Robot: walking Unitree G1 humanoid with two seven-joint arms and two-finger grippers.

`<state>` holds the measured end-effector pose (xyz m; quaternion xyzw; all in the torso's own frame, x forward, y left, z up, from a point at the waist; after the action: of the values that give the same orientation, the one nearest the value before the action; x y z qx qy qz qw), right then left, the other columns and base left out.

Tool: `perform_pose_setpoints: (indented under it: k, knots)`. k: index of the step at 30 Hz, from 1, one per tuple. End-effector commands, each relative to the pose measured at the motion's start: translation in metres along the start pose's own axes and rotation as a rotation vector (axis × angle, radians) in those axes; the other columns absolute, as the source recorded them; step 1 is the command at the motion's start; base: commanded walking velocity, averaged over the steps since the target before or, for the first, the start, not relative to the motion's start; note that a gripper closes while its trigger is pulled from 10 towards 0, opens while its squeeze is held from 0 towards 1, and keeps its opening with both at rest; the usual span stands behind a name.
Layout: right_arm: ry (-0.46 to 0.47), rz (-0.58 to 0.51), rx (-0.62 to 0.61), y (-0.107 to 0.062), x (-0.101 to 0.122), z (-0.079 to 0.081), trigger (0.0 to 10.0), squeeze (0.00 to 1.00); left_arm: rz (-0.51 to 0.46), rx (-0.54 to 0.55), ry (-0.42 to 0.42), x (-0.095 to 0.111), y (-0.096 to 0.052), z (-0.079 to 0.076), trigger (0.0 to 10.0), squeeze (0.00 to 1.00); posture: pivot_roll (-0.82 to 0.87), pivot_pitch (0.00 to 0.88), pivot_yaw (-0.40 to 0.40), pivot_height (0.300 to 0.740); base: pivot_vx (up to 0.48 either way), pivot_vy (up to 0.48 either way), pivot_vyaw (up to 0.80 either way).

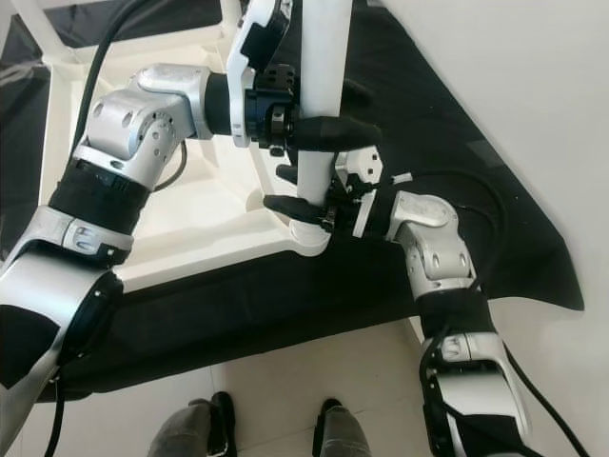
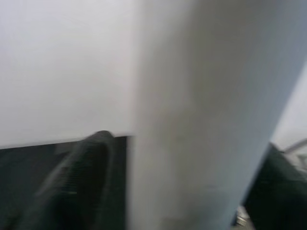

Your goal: Building children table

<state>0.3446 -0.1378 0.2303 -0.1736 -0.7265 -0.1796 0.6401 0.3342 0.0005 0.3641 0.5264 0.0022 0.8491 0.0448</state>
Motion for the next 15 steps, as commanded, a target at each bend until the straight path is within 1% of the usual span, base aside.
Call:
perform_pose_setpoints:
  k: [1,2,3,5,6,7,8,9,10,11,15]
  knots:
    - [0.108,0.137,-0.149,0.0,-0.039,0.007,0.0,0.0,-0.004,0.015,0.002,0.0,-0.001,0.0,10.0,1.0,0.0,0.269,0.002,0.74,0.0,0.0,0.0]
    - [0.108,0.137,-0.149,0.0,-0.039,0.007,0.0,0.0,-0.004,0.015,0.002,0.0,-0.001,0.0,10.0,1.0,0.0,0.269,0.002,0.74,0.0,0.0,0.0]
    - [0.206,0.136,-0.487,0.008,-0.057,0.026,0.0,0.0,0.008,0.055,0.006,-0.002,-0.003,0.004,10.0,0.0,0.0,0.265,-0.018,0.74,0.0,0.0,0.0]
    - [0.206,0.136,-0.487,0.008,-0.057,0.026,0.0,0.0,0.008,0.055,0.006,-0.002,-0.003,0.004,10.0,0.0,0.0,0.265,-0.018,0.74,0.0,0.0,0.0]
    - [0.286,0.165,-0.637,0.017,-0.069,0.056,0.0,0.0,0.021,0.067,0.004,-0.004,-0.005,0.005,10.0,0.0,0.02,0.27,-0.005,0.74,0.0,0.0,0.0]
    - [0.308,0.166,-0.734,0.028,-0.072,0.072,0.0,0.0,0.029,0.066,-0.002,-0.006,-0.007,0.005,10.0,0.0,0.0,0.263,0.01,0.74,0.0,0.0,0.0]
    - [0.303,0.152,-0.771,0.038,-0.071,0.076,0.0,0.0,0.037,0.067,-0.004,-0.007,-0.006,0.006,10.0,0.0,0.01,0.258,0.007,0.74,0.0,0.0,0.0]
    - [0.303,0.152,-0.771,0.038,-0.071,0.076,0.0,0.0,0.037,0.067,-0.004,-0.007,-0.006,0.006,10.0,0.0,0.01,0.258,0.007,0.74,0.0,0.0,0.0]
    - [0.278,0.136,-0.744,0.049,-0.07,0.074,0.0,0.0,0.04,0.067,-0.003,-0.008,-0.004,0.005,10.0,0.0,0.01,0.253,0.003,0.74,0.0,0.0,0.0]
    - [0.264,0.124,-0.748,0.053,-0.069,0.07,0.0,0.0,0.043,0.072,0.001,-0.008,-0.003,0.006,10.0,0.0,0.01,0.253,0.003,0.74,0.0,0.0,0.0]
    - [0.264,0.109,-0.744,0.054,-0.07,0.068,0.0,0.0,0.046,0.076,0.008,-0.005,-0.003,0.006,10.0,0.0,0.01,0.246,0.001,0.74,0.0,0.0,0.0]
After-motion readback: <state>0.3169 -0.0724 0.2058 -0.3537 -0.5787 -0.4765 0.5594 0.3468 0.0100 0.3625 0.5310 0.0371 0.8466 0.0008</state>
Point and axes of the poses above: a point about 5 cm out from each wrist's last joint towards the gripper, its own y axis pointing out of the wrist towards the gripper, its own x axis along the axis of the wrist's last joint, z = x × y, the point moved 2 cm from there along y, pointing out of the wrist towards the gripper, and after that the axes turned 8 degrees about y, right-handed, at the moved point
